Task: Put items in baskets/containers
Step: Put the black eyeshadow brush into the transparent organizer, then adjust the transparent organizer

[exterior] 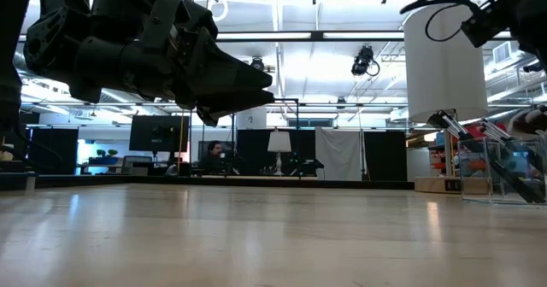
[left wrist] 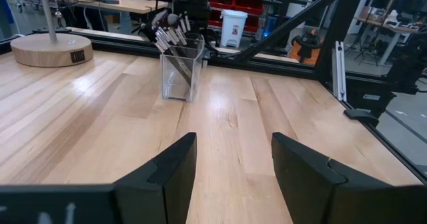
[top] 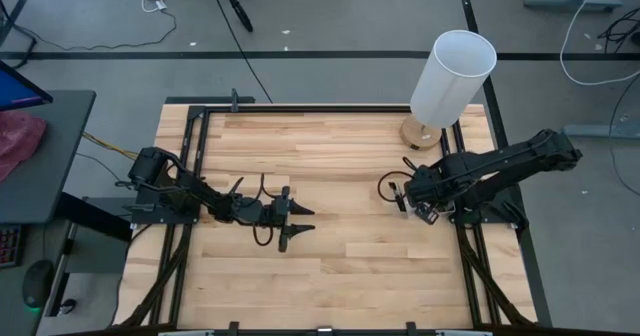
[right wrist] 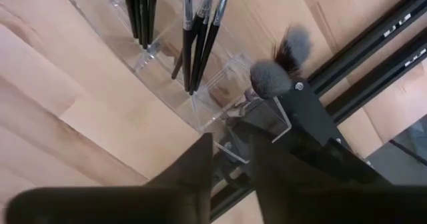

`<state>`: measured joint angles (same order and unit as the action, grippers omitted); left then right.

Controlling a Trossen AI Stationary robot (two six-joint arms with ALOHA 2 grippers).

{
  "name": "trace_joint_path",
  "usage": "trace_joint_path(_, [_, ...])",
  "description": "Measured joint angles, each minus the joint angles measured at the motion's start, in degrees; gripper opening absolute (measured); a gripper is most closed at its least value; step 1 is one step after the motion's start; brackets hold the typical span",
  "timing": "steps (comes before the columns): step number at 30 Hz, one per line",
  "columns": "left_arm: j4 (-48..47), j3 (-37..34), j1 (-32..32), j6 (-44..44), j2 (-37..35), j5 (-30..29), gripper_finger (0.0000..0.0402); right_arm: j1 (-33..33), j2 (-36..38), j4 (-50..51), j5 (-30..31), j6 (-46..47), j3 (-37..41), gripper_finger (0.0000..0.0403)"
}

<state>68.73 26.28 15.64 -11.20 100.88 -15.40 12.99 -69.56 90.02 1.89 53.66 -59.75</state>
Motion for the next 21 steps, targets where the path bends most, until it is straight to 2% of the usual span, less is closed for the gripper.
trace_joint_path(6, [0.00, 0.00, -0.02, -0.02, 0.00, 0.00, 0.0195, 0.28, 0.22, -0.21, -0.78, -2.07, -3.89, 0.0180])
trace_joint_path(11, [0.00, 0.00, -0.02, -0.04, 0.00, 0.00, 0.0195, 4.72, 0.20, -8.68, -3.17, -2.87, -6.55, 0.0191])
trace_joint_path(16, [0.00, 0.00, -0.02, -0.02, 0.00, 0.01, 0.0195, 11.48, -3.73, -8.47, -5.55, -1.79, -5.27, 0.0148])
trace_joint_path(21, [0.00, 0.00, -0.02, -0.02, 0.00, 0.01, 0.0195, 15.39, -10.00, -8.12, -5.95, -3.89, -3.60, 0.0059])
